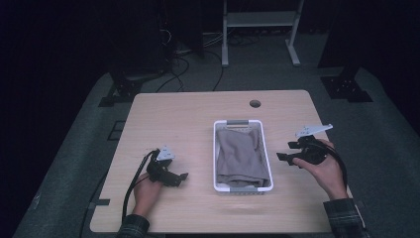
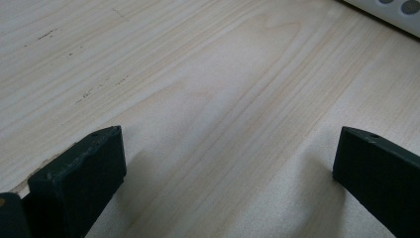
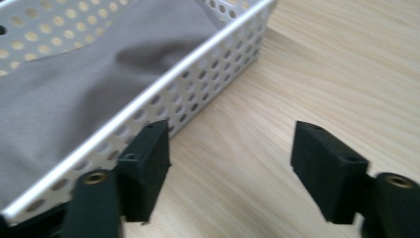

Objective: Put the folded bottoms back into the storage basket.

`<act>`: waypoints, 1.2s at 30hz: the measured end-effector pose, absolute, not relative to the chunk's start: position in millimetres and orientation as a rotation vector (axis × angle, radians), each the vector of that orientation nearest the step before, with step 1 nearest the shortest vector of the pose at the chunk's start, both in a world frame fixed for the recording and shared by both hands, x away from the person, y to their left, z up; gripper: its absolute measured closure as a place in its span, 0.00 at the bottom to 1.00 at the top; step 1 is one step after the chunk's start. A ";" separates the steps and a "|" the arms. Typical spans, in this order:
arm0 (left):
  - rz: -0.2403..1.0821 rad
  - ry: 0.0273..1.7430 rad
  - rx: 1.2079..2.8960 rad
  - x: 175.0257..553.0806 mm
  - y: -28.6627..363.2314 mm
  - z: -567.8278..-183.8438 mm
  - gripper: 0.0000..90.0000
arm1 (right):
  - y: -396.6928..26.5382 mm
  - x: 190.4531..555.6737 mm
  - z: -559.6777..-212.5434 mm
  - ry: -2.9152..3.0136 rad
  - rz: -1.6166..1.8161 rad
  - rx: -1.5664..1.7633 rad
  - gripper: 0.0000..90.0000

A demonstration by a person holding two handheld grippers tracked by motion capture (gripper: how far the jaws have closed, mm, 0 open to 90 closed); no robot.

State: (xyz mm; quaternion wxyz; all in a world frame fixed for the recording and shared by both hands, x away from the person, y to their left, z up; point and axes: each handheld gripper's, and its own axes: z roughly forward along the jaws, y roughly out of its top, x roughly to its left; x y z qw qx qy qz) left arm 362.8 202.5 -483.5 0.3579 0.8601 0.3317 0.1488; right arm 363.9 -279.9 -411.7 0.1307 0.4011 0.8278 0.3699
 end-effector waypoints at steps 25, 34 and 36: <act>0.384 0.857 2.219 362.6 202.6 -483.5 0.00 | -310.8 375.1 -476.1 2.299 0.877 1.347 0.18; 0.384 0.857 2.218 362.6 202.5 -483.6 0.00 | -310.9 374.3 -483.5 2.259 0.912 1.330 0.03; 0.384 0.857 2.219 362.6 202.6 -483.5 0.00 | -310.9 374.2 -486.5 2.237 0.933 1.321 0.00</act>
